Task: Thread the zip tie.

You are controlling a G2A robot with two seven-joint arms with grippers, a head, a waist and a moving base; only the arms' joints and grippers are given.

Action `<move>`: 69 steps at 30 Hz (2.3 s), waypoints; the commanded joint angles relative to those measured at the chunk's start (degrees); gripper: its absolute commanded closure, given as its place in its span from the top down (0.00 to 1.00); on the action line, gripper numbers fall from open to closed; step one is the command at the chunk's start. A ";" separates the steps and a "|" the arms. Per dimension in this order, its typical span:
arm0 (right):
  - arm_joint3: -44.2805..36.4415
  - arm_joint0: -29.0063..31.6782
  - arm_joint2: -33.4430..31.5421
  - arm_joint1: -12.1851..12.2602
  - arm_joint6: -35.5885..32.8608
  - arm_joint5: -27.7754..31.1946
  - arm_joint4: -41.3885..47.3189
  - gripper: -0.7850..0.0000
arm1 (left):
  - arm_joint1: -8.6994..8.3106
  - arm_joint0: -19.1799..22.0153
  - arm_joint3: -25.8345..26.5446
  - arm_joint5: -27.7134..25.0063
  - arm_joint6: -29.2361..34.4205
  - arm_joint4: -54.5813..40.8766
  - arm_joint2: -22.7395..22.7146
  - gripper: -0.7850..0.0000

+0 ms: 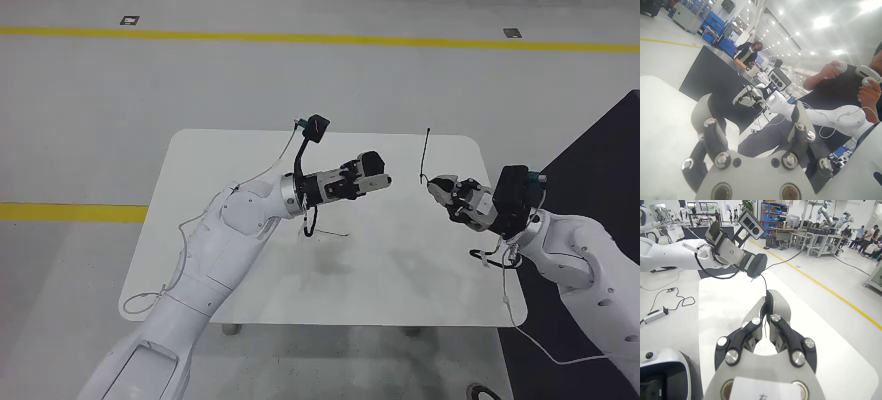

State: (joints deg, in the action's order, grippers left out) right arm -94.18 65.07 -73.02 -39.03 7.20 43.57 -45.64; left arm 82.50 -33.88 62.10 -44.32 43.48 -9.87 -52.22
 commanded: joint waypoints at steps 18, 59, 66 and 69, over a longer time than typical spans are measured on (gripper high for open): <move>0.00 0.00 0.00 0.00 0.01 0.00 -0.01 0.00 | 0.35 -3.36 5.92 15.79 1.04 5.24 3.68 1.00; -4.28 3.19 -1.01 -1.45 6.06 -8.14 -19.96 0.00 | 2.94 -2.28 0.26 13.56 -1.04 0.32 4.33 0.48; -4.28 3.19 -1.01 -1.45 6.06 -8.14 -19.96 0.00 | 2.97 -2.55 0.28 13.67 -1.08 0.63 3.79 0.37; -4.28 3.19 -1.01 -1.45 6.06 -8.14 -19.96 0.00 | 3.01 -2.65 0.31 13.84 -1.04 0.63 3.64 0.33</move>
State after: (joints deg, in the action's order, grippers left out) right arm -98.46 68.26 -74.02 -40.48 13.26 35.43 -65.60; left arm 85.48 -36.51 62.38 -30.52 42.41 -9.21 -48.55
